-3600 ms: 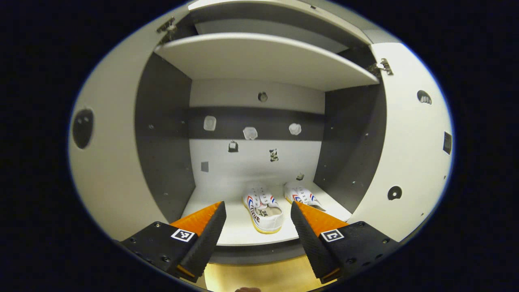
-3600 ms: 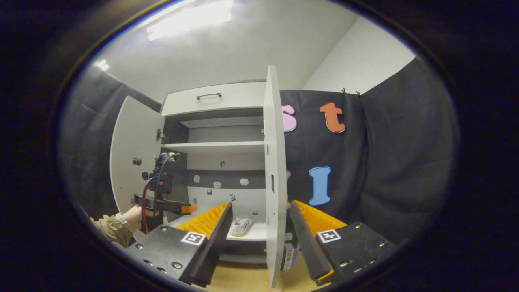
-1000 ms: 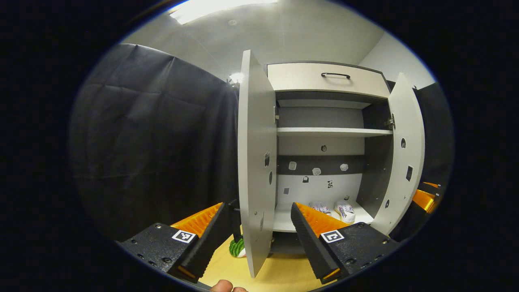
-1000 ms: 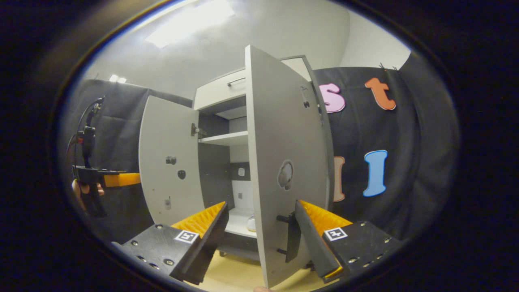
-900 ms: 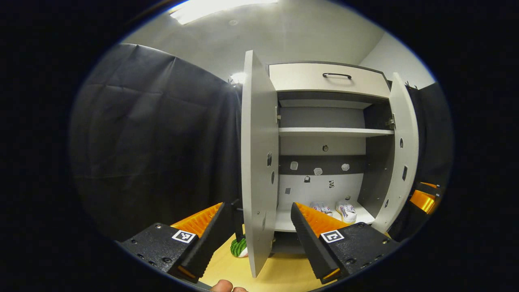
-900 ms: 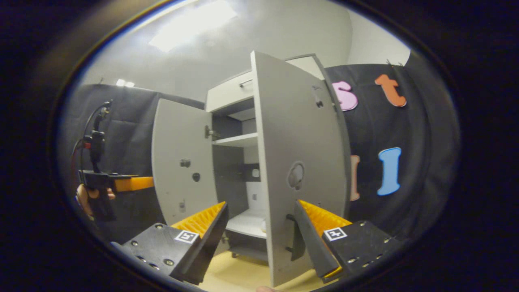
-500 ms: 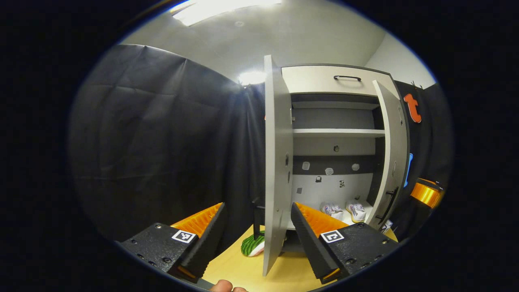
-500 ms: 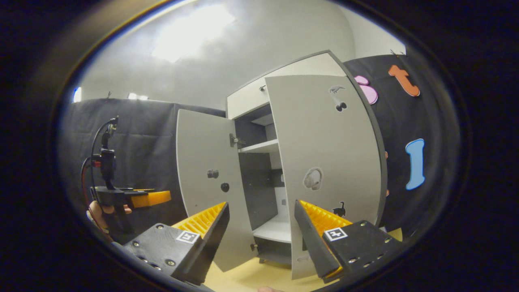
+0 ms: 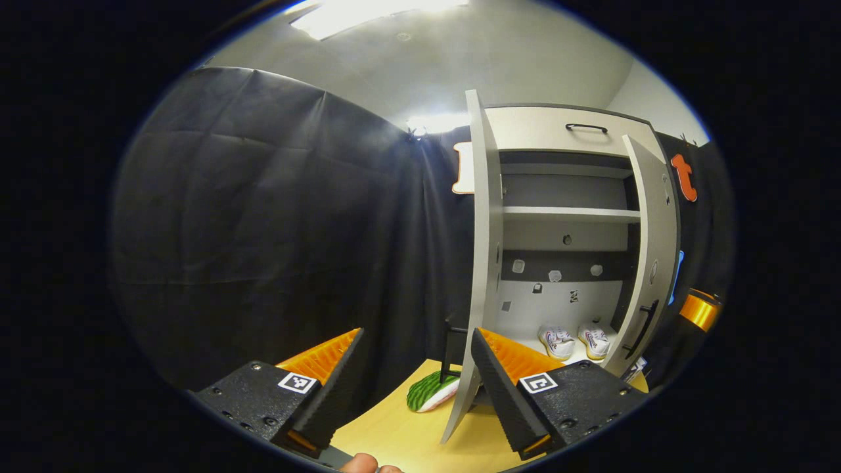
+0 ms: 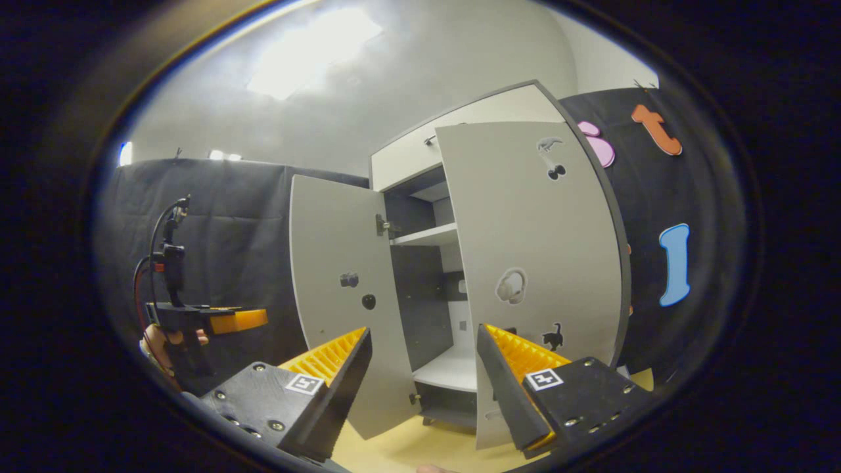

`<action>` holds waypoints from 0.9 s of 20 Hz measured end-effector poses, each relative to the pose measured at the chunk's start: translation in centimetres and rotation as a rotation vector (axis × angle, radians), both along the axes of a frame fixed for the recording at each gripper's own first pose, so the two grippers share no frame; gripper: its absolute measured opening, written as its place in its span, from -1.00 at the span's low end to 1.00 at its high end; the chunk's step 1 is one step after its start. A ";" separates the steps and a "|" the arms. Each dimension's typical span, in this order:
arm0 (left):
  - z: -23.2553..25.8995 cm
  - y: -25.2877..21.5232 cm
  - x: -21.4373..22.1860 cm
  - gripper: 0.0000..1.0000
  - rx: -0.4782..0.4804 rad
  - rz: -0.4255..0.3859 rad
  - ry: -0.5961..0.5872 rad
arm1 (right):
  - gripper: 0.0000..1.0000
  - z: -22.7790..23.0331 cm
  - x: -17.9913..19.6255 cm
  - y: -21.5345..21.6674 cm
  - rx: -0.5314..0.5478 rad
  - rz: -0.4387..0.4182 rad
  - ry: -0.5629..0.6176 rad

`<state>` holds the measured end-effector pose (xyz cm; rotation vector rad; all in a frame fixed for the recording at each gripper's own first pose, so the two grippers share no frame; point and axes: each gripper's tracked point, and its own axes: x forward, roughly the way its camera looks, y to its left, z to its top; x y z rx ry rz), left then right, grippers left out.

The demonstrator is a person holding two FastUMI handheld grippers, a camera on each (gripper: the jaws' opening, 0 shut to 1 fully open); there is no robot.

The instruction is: Grab one shoe with the right hand and put it into the shoe cabinet, grab the other shoe with the left hand and put it into the shoe cabinet; then close the right door with the right hand and the left door with the left hand.

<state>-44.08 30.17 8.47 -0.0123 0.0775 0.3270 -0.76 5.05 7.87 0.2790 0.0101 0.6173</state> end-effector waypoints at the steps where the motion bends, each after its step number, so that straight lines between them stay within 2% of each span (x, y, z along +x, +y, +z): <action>1: -0.1 0.1 -0.2 0.92 0.000 0.002 0.004 | 0.91 -0.1 0.0 0.0 -0.003 -0.001 -0.001; 4: -0.4 0.0 0.2 0.87 -0.001 0.003 0.012 | 0.91 -0.1 0.0 0.0 -0.013 -0.010 -0.004; 5: -0.4 0.1 0.2 0.93 -0.002 0.002 0.014 | 0.92 -0.2 0.1 0.0 -0.016 -0.013 -0.004; 17: -1.8 0.9 2.2 0.94 -0.010 0.030 0.036 | 0.91 -1.1 0.9 -1.0 -0.037 -0.035 0.000; 18: -2.1 1.1 2.3 0.86 -0.010 0.035 0.040 | 0.92 -1.1 1.1 -1.1 -0.038 -0.036 -0.001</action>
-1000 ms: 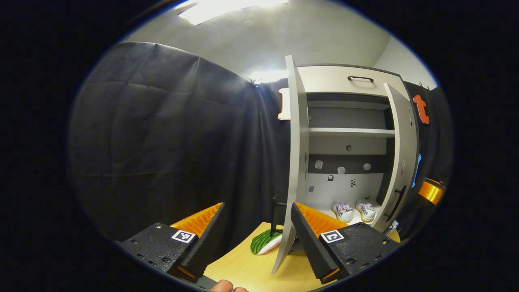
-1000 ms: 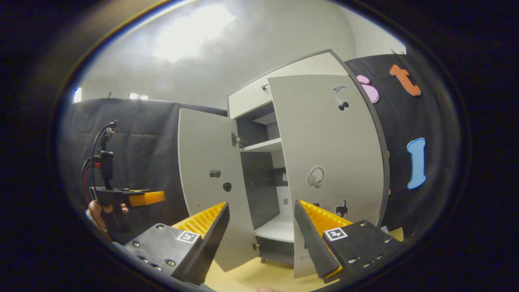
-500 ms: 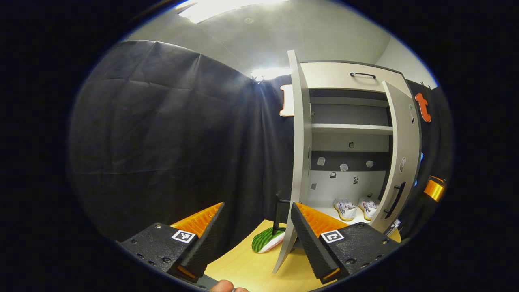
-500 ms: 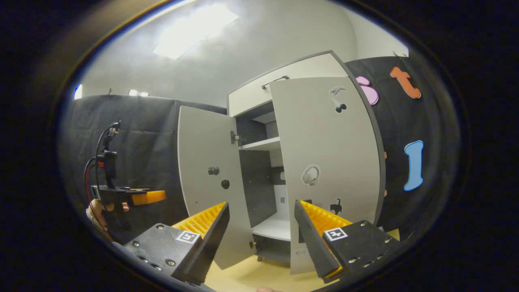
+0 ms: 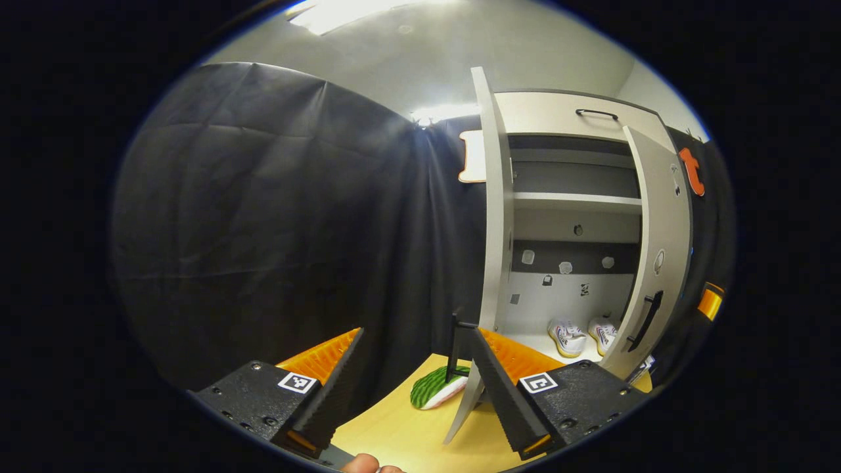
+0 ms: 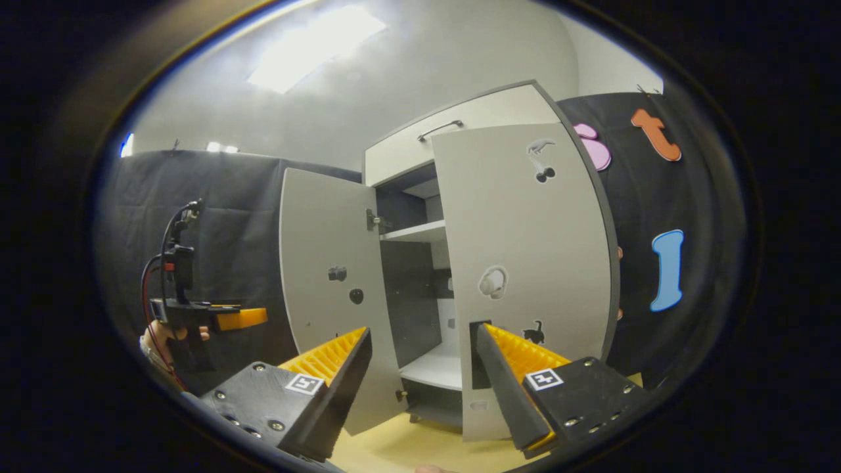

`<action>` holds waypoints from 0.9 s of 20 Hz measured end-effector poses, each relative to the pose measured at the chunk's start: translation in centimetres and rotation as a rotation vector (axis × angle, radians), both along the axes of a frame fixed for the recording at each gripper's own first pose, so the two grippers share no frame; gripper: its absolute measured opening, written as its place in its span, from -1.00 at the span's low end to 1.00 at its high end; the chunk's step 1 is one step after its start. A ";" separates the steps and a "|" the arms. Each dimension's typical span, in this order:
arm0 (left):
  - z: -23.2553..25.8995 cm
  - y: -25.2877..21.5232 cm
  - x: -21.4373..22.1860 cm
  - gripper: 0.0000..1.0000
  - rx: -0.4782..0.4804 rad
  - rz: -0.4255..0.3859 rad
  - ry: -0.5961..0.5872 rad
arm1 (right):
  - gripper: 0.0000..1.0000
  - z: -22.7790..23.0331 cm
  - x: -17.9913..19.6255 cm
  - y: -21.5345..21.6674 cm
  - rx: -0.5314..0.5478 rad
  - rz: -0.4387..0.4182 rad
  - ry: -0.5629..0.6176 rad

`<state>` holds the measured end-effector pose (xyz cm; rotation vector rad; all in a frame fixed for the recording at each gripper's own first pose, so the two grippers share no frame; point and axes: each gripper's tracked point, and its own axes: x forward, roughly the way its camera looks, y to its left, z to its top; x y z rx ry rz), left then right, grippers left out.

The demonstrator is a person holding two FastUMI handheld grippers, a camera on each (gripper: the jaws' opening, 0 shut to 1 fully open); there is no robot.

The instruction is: Grab one shoe with the right hand and put it into the shoe cabinet, grab the other shoe with the left hand and put it into the shoe cabinet; then close the right door with the right hand and the left door with the left hand.

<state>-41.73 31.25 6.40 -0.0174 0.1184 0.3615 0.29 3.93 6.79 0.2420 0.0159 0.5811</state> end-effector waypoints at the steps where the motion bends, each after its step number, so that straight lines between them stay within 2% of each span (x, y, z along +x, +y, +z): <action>1: -0.2 0.2 0.3 0.93 -0.002 0.005 0.005 | 0.91 0.0 0.1 -0.1 -0.003 -0.003 -0.001; 9: -2.7 1.3 3.1 0.87 -0.028 0.016 0.047 | 0.92 -0.6 1.7 -1.6 -0.020 -0.042 0.004; 10: -3.0 1.3 3.6 0.94 -0.032 0.013 0.051 | 0.92 -0.7 2.0 -1.7 -0.022 -0.047 0.003; 13: -3.9 0.9 4.1 0.89 -0.047 -0.011 0.075 | 0.92 -1.1 2.4 -2.0 -0.030 -0.057 0.012; 14: -4.2 1.0 4.3 0.99 -0.045 -0.016 0.079 | 0.92 -1.2 2.5 -2.1 -0.031 -0.061 0.016; 17: -4.3 0.9 4.5 0.76 -0.051 -0.033 0.080 | 0.91 -1.5 2.7 -2.3 -0.028 -0.066 0.023; 18: -4.3 0.9 4.7 0.84 -0.058 -0.040 0.083 | 0.91 -1.5 2.7 -2.4 -0.027 -0.067 0.022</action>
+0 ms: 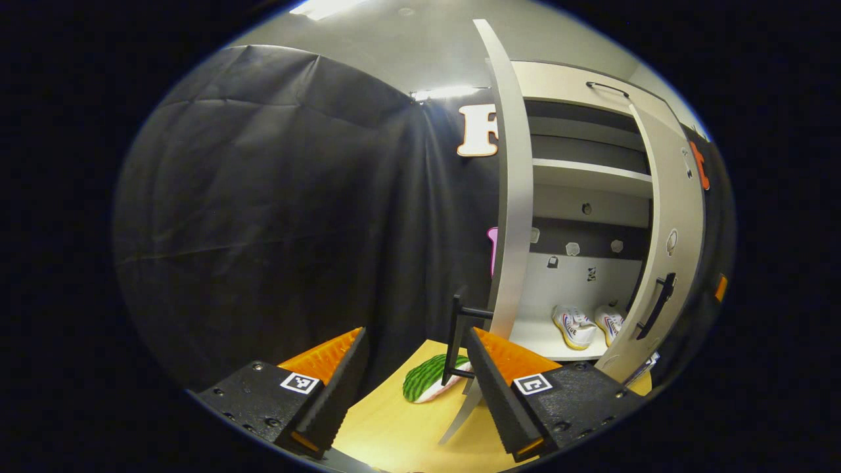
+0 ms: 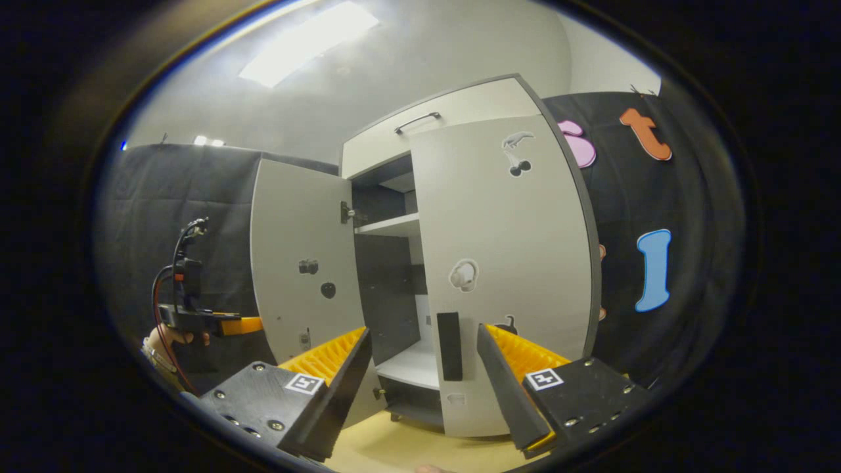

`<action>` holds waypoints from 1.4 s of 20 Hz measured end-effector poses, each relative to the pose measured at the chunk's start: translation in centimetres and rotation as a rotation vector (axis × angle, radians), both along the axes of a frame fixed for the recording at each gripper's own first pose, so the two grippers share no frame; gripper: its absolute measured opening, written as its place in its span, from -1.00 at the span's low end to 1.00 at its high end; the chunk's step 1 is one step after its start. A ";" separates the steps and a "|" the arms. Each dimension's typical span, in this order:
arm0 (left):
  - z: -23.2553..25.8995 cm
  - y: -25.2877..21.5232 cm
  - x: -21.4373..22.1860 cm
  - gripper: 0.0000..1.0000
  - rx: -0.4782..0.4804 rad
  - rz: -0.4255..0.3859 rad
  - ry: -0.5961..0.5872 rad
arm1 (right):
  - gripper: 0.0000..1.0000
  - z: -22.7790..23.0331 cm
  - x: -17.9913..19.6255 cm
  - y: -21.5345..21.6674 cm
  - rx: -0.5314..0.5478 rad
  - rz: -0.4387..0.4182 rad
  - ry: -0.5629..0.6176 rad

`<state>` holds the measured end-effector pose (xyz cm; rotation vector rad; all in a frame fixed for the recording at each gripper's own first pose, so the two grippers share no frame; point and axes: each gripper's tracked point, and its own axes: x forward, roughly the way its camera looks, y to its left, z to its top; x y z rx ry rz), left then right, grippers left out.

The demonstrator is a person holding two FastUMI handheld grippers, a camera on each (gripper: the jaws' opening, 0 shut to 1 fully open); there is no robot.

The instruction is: Grab one shoe with the right hand and put it into the shoe cabinet, grab the other shoe with the left hand and put it into the shoe cabinet; then close the right door with the right hand and the left door with the left hand.

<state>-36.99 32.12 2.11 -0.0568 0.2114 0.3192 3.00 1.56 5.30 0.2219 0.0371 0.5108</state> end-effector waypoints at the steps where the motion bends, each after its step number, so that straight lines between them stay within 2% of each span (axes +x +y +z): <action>1: 0.1 -0.1 0.1 0.84 -0.009 -0.007 -0.002 | 0.91 0.0 -0.1 0.1 0.001 -0.001 -0.001; 2: 0.0 -0.2 0.0 0.75 -0.023 -0.016 -0.004 | 0.91 0.0 -0.1 0.1 0.000 -0.001 -0.001; 3: 0.0 -0.3 0.1 0.82 -0.037 -0.020 -0.008 | 0.91 0.0 -0.1 0.1 -0.002 -0.001 -0.001; 6: -0.2 -0.2 0.1 0.80 -0.042 -0.025 -0.005 | 0.91 -0.1 -0.3 0.1 -0.003 -0.002 0.002; 7: -0.1 -0.3 0.1 0.69 -0.034 -0.026 -0.002 | 0.91 -0.1 -0.3 0.1 -0.003 -0.004 0.004; 8: -0.2 -0.4 0.2 0.80 -0.030 -0.028 0.000 | 0.92 -0.2 -0.3 0.0 -0.001 -0.006 0.005; 9: -0.1 -0.5 0.2 0.69 -0.033 -0.035 -0.001 | 0.92 -0.2 -0.3 0.0 0.000 -0.010 0.006; 10: 0.0 -0.4 0.0 0.77 -0.037 -0.037 -0.004 | 0.83 -0.2 -0.3 -0.1 0.000 -0.013 0.008; 11: 0.1 -0.3 0.0 0.73 -0.038 -0.038 -0.005 | 0.92 -0.3 -0.3 -0.1 0.001 -0.015 0.010; 14: -0.1 -0.5 0.2 0.72 -0.034 -0.051 -0.003 | 0.92 -0.3 -0.5 -0.1 0.002 -0.019 0.013; 15: 0.0 -0.6 0.2 0.62 -0.037 -0.063 -0.009 | 0.92 -0.5 -0.7 -0.2 0.002 -0.021 0.015; 16: 0.1 -0.7 0.1 0.72 -0.046 -0.073 -0.010 | 0.91 -0.4 -0.7 -0.1 0.002 -0.022 0.016; 22: 0.8 -1.4 -0.1 0.71 -0.043 -0.127 -0.002 | 0.91 -0.5 -1.0 0.0 0.010 -0.026 0.021; 23: 0.9 -1.5 -0.1 0.72 -0.048 -0.132 -0.002 | 0.83 -0.4 -1.0 -0.1 0.010 -0.028 0.022; 24: 0.8 -1.5 -0.3 0.62 -0.050 -0.138 -0.001 | 0.83 -0.4 -1.1 -0.1 0.010 -0.029 0.024; 25: 0.8 -1.6 -0.3 0.72 -0.049 -0.142 0.001 | 0.83 -0.5 -1.2 -0.2 0.009 -0.031 0.026; 27: 0.9 -1.7 -0.4 0.72 -0.046 -0.148 0.003 | 0.83 -0.6 -1.2 -0.4 0.005 -0.037 0.029; 28: 0.9 -1.8 -0.4 0.72 -0.049 -0.153 0.003 | 0.92 -0.7 -1.3 -0.5 0.006 -0.040 0.031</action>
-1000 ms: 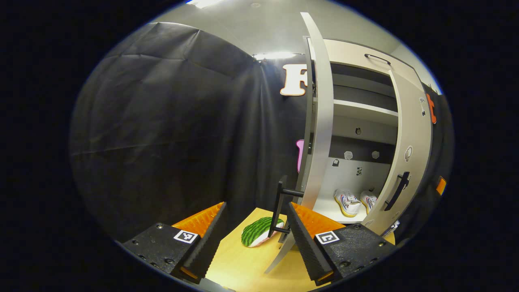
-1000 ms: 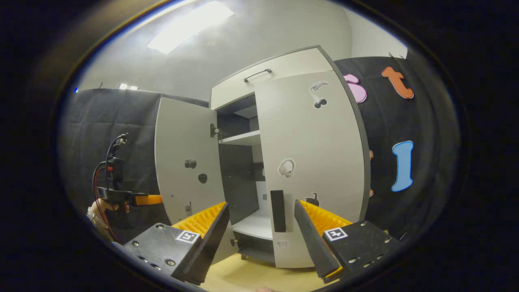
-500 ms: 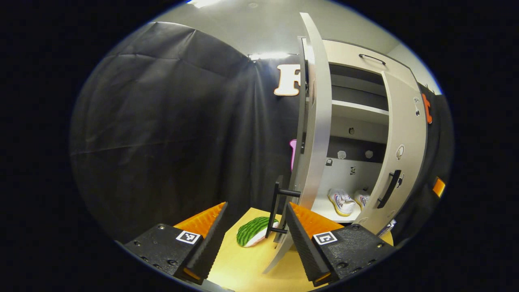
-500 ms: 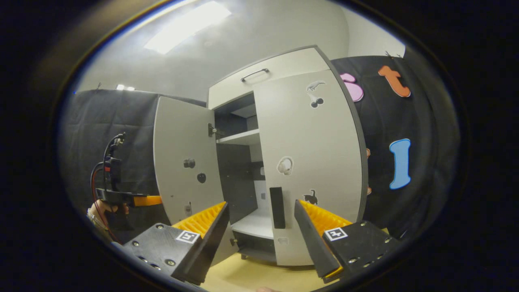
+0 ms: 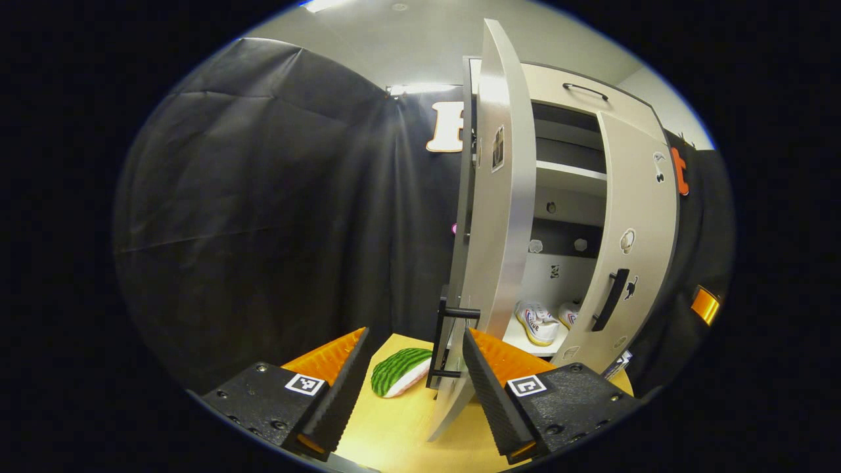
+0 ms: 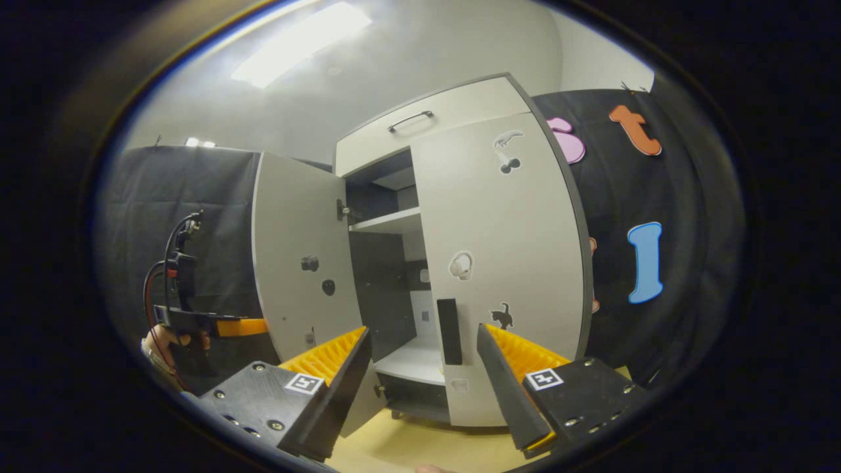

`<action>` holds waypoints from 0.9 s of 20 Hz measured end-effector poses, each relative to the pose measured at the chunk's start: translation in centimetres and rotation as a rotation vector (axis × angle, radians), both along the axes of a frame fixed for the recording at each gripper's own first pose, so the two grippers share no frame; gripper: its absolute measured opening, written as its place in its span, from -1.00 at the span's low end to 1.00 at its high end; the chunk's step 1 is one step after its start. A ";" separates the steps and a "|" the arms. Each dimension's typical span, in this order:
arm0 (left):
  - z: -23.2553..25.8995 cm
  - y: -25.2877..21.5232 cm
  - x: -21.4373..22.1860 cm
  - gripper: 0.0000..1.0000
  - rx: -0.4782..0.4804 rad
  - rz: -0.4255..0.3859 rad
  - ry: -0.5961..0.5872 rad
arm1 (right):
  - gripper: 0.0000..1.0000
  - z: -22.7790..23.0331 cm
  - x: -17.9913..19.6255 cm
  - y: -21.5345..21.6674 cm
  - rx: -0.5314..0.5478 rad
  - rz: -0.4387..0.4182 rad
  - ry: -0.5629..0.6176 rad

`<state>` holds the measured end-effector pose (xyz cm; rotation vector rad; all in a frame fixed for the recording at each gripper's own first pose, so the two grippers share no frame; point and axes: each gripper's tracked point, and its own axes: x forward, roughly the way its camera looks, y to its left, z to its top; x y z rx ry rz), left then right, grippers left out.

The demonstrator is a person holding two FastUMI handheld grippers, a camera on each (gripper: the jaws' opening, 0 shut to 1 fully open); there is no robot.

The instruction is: Grab one shoe with the right hand and put it into the shoe cabinet, grab the other shoe with the left hand and put it into the shoe cabinet; then close the right door with the right hand and the left door with the left hand.

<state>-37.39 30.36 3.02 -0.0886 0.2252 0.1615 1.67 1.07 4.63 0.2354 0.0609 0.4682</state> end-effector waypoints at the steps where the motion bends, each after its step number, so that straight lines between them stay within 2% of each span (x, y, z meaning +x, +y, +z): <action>1: 0.1 -0.1 0.0 0.72 -0.004 -0.007 0.001 | 0.92 0.0 -0.1 -0.1 0.001 -0.003 0.001; 2: 0.1 -0.3 -0.1 0.62 -0.007 -0.017 0.001 | 0.83 -0.1 -0.2 -0.2 0.002 -0.004 0.003; 3: 0.3 -0.5 -0.2 0.62 -0.009 -0.027 0.001 | 0.92 -0.1 -0.4 -0.3 0.004 -0.005 0.004; 4: 0.7 -0.6 -0.3 0.72 -0.009 -0.038 0.002 | 0.83 -0.1 -0.4 -0.4 0.004 -0.007 0.004; 5: 1.0 -0.9 -0.3 0.72 -0.010 -0.050 0.000 | 0.92 -0.1 -0.5 -0.5 0.004 -0.007 0.004; 11: 2.3 -4.0 -0.7 0.72 -0.027 -0.157 -0.014 | 0.92 -0.5 -1.0 -1.5 -0.013 -0.025 0.012; 12: 2.4 -4.7 -0.5 0.72 -0.027 -0.171 -0.015 | 0.83 -0.7 -1.1 -1.8 -0.017 -0.032 0.015; 13: 2.2 -5.6 -0.2 0.72 -0.028 -0.187 -0.017 | 0.92 -0.6 -1.1 -2.1 -0.021 -0.038 0.016; 14: 1.8 -6.5 0.4 0.72 -0.029 -0.202 -0.018 | 0.83 -0.6 -1.2 -2.4 -0.023 -0.045 0.016; 16: 1.8 -8.0 1.0 0.72 -0.030 -0.235 -0.023 | 0.83 -0.6 -1.2 -3.0 -0.025 -0.057 0.017; 17: 1.8 -8.7 1.3 0.62 -0.031 -0.253 -0.026 | 0.83 -0.5 -1.3 -3.3 -0.026 -0.066 0.015; 18: 1.8 -9.4 1.5 0.72 -0.036 -0.271 -0.028 | 0.92 -0.5 -1.4 -3.7 -0.027 -0.074 0.015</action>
